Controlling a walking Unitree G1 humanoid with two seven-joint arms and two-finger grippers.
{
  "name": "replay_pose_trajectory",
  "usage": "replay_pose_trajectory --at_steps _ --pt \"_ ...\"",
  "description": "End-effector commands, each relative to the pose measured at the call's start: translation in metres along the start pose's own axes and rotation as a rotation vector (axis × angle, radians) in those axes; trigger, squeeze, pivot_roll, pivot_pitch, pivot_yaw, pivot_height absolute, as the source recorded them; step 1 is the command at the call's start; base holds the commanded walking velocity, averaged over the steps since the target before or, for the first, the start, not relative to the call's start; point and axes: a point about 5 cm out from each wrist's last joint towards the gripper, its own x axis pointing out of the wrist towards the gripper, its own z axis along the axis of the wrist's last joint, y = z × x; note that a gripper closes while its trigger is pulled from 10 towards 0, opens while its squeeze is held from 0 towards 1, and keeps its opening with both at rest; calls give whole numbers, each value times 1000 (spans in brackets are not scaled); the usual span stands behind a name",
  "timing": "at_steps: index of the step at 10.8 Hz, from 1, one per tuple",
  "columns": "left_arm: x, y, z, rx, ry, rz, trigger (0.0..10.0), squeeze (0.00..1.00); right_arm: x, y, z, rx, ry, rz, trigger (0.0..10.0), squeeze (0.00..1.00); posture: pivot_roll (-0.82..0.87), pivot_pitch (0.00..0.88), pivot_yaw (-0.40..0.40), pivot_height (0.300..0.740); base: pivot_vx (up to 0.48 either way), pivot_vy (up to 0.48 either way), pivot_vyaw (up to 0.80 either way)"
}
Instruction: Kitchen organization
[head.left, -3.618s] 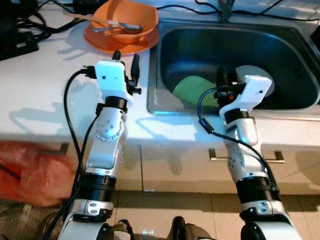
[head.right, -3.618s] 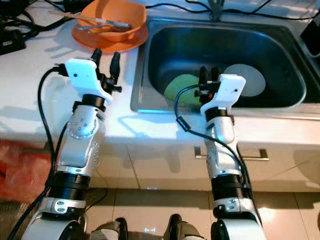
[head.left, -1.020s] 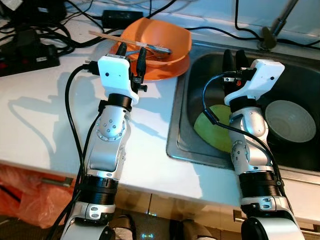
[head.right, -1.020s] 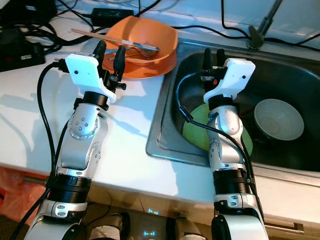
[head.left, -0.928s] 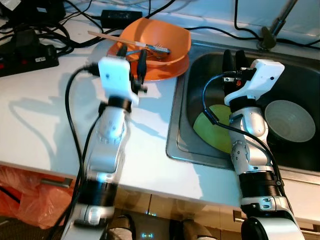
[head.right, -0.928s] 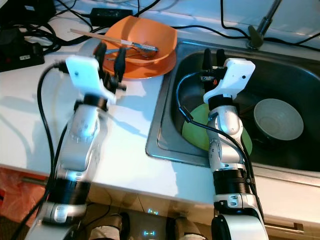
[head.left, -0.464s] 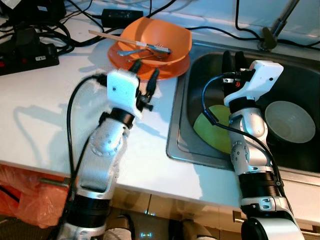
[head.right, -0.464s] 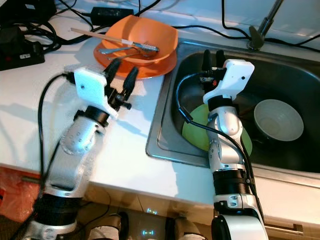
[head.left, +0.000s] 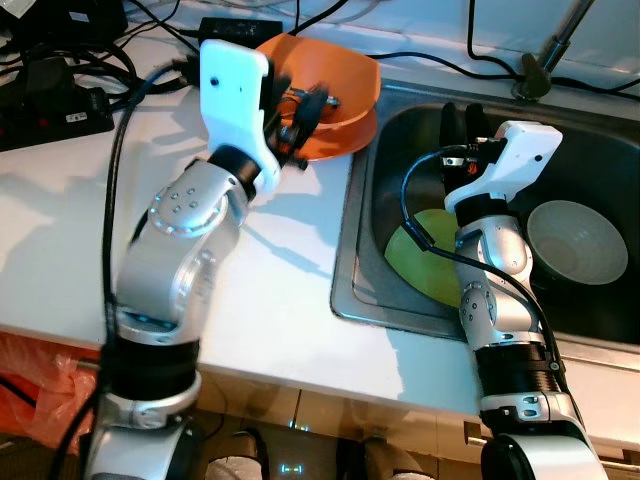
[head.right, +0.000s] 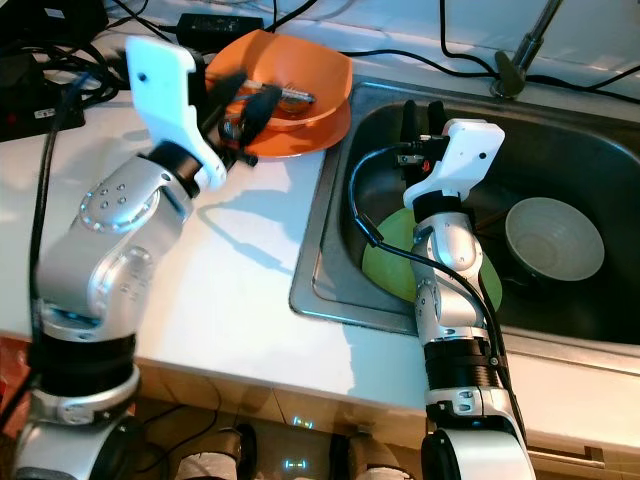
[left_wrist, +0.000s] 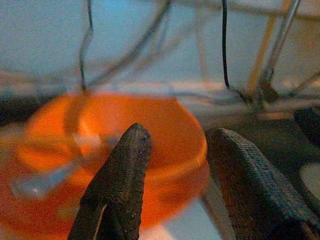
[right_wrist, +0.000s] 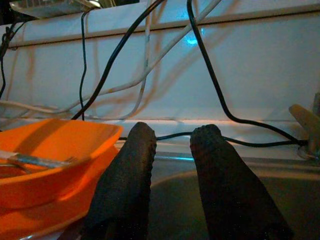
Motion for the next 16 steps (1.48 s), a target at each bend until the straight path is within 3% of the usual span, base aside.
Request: replay_pose_trajectory --at_steps 1,2,4,5,8,12,16 --pt "-3 -10 3 -26 49 -98 10000 0 -5 1 -12 10 54 -4 10000 0 231 221 -31 740 0 0 0" --pt "-12 -22 -1 3 112 -245 10000 0 -5 1 -12 9 55 -5 10000 0 234 220 -31 740 0 0 0" --pt "-17 -19 -10 44 191 -255 10000 0 -4 1 -12 10 56 -5 10000 0 236 217 -31 740 0 0 0" --pt "-17 -16 -14 47 230 -240 10000 0 -4 2 -13 13 58 0 10000 0 239 211 -30 740 0 0 0" --pt "-14 16 -23 90 367 -87 10000 0 -4 5 -14 20 57 7 10000 0 242 200 -19 740 0 0 0" --pt "-1 41 -26 99 393 52 10000 0 -4 6 -14 22 54 6 10000 0 234 206 -10 740 0 0 0" --pt "22 45 -28 89 347 87 10000 0 -6 6 -15 24 58 1 10000 0 233 214 -6 740 0 0 0"
